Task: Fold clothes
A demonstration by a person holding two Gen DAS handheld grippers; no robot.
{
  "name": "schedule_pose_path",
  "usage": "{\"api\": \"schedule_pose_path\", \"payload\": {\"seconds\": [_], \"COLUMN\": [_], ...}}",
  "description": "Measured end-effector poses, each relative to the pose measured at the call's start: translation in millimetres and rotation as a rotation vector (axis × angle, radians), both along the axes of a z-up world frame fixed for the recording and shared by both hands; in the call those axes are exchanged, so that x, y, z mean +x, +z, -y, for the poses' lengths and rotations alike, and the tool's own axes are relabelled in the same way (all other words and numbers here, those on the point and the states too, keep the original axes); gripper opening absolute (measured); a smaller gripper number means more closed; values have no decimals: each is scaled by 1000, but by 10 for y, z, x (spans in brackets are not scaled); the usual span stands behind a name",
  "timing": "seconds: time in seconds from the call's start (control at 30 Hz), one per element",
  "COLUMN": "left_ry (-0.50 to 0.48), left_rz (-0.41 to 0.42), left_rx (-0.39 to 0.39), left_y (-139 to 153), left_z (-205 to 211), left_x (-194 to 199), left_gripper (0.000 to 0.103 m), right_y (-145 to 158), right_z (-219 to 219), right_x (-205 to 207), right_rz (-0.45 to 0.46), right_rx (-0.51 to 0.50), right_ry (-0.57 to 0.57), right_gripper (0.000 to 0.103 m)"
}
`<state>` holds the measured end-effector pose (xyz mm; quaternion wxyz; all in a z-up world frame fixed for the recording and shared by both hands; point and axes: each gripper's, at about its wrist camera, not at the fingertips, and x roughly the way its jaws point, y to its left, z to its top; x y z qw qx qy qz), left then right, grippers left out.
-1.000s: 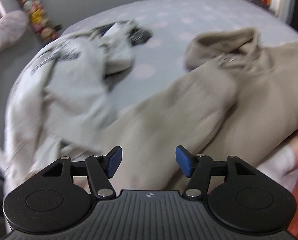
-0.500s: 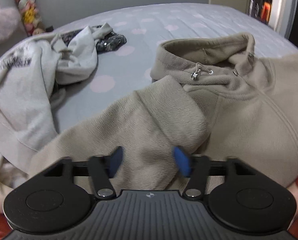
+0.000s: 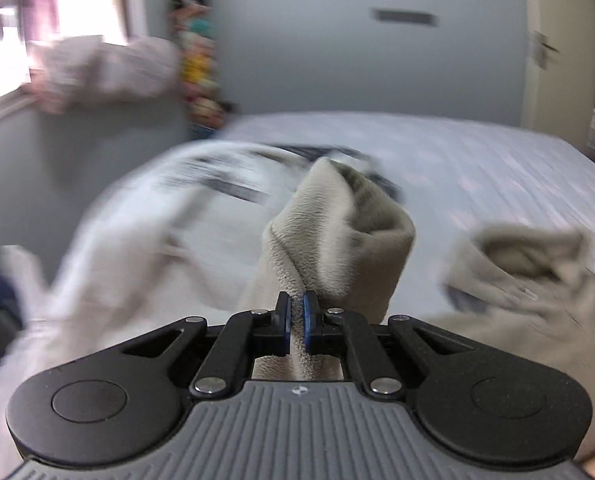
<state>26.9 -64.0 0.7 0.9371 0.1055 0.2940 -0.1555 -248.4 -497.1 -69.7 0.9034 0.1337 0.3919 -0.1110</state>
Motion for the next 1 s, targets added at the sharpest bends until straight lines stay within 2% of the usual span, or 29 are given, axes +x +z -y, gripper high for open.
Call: {"api": "schedule_pose_path", "payload": {"seconds": [0.1,0.23,0.37,0.43,0.5,0.57,0.6,0.73,0.87,1.0], "left_ry": [136,311,440,484,510,513,510,418,164,-97], "left_rz": [31,-4,-65,-59,-42,-17,-3,36,48,59], "left_rx": [23,41,119,158,186,200,204,193,164,169], "left_y": [93,4,-143,-168,-159,-118,-99,-43,-42,-123], "left_z": [-361,-807,-1087,-1169,-1214,-1179,-1150,-912,-489,33], "left_x": [32,93,144,131,113,93,79,90,205,309], "left_gripper": [4,4,8,8,15,28,30,36,39,42], "right_y": [-14,-5,8,15,17,23,32,171,382,541], "right_z": [-18,-23,-29,-35,-37,-35,-32,11,74,273], "right_x": [11,21,18,10,8,12,18,137,317,543], "right_rz": [5,11,19,23,25,24,24,16,4,-26], "right_rx": [4,-5,-6,-7,-9,-12,-16,-82,-187,-253], "right_ry": [11,7,4,2,0,0,3,47,114,170], "right_gripper": [72,73,73,73,73,73,73,73,73,72]}}
